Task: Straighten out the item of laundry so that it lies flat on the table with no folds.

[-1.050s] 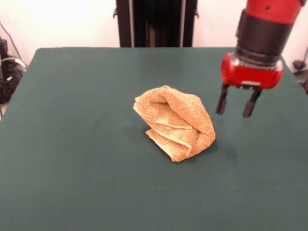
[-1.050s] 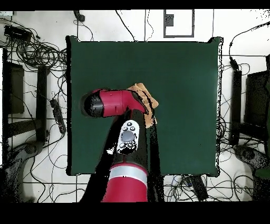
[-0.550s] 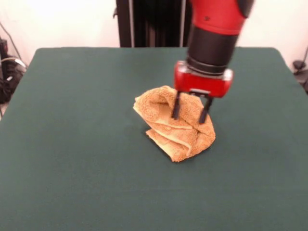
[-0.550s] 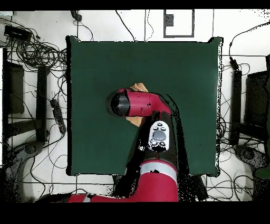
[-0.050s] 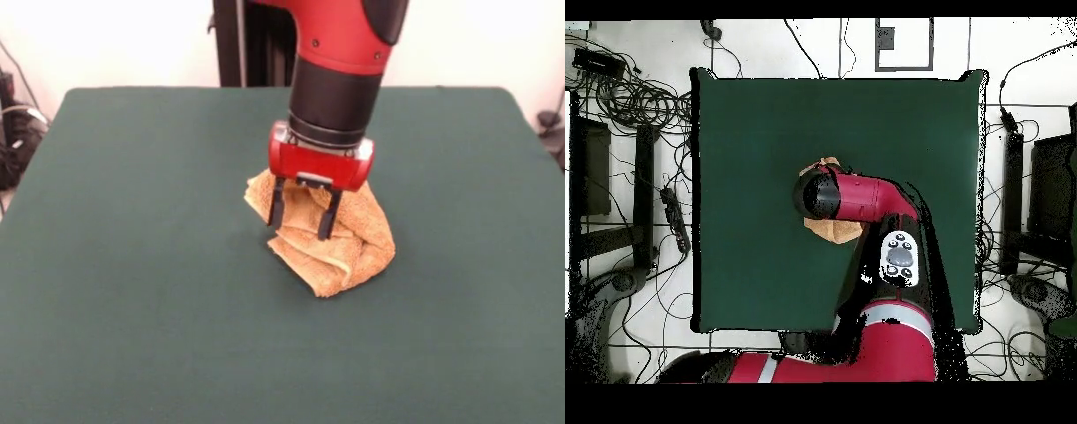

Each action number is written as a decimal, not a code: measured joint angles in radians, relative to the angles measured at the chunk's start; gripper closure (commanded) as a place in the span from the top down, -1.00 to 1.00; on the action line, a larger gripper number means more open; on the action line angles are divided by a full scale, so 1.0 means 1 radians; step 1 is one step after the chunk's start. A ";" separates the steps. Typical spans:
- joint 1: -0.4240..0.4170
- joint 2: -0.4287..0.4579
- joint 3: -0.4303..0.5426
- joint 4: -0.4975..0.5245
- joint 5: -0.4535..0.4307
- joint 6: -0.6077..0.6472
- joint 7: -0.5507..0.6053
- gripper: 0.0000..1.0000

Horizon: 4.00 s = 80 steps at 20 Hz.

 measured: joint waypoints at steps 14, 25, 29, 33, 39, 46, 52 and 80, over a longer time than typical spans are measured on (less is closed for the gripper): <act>0.015 0.095 0.003 -0.024 0.000 -0.160 0.000 1.00; 0.023 0.106 0.015 -0.041 0.000 -0.166 0.000 -1.00; 0.028 0.108 0.009 -0.043 0.000 -0.167 0.000 -1.00; 0.035 0.109 0.002 -0.044 0.000 -0.168 0.000 -1.00; 0.035 0.109 -0.001 -0.044 0.000 -0.169 0.000 -1.00; 0.006 0.106 0.003 -0.044 0.000 -0.168 0.000 1.00; 0.007 0.107 0.003 -0.046 0.000 -0.168 0.000 1.00; -0.060 0.150 0.108 -0.164 0.000 -0.167 0.000 -1.00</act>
